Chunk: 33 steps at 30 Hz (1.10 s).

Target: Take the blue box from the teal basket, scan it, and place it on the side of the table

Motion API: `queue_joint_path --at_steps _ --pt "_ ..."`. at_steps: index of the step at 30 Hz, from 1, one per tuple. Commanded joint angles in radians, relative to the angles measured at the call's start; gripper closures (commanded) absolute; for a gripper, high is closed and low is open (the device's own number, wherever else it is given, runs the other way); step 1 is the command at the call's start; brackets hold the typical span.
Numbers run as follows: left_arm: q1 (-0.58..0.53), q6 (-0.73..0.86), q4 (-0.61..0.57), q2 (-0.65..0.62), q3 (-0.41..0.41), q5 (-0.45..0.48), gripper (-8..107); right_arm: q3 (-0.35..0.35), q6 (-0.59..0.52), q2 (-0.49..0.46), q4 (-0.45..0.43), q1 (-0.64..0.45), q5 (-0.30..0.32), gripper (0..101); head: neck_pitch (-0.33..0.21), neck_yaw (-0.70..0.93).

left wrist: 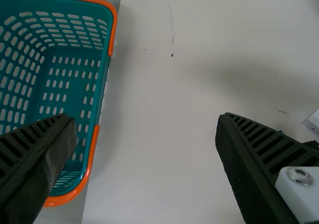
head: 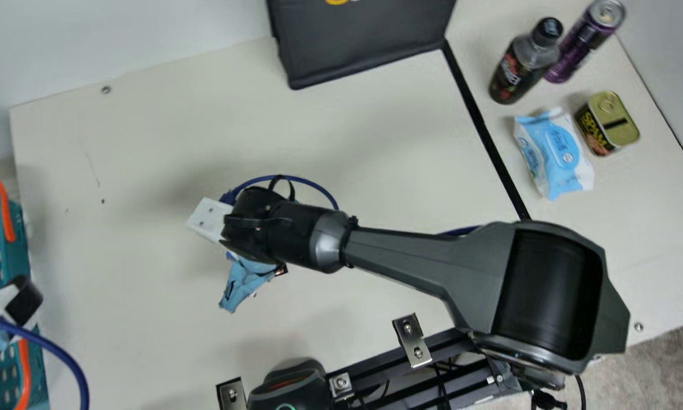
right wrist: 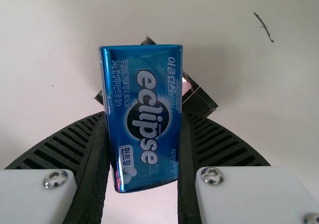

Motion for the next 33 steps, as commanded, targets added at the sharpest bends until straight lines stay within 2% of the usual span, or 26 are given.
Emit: queue_joint_path --at_steps 1,19,33 --pt "0.0 0.0 0.0 0.0 0.0 0.0 9 0.001 0.003 -0.001 0.0 -0.001 0.001 101 -0.029 -0.002" --pt "0.0 0.0 0.0 0.0 0.0 0.0 9 0.031 0.038 -0.025 -0.018 -0.04 0.005 101 -0.029 -0.002" --pt "0.0 0.0 0.0 0.0 0.0 0.0 9 0.135 0.076 -0.109 -0.019 -0.167 -0.011 101 -0.029 -0.002"
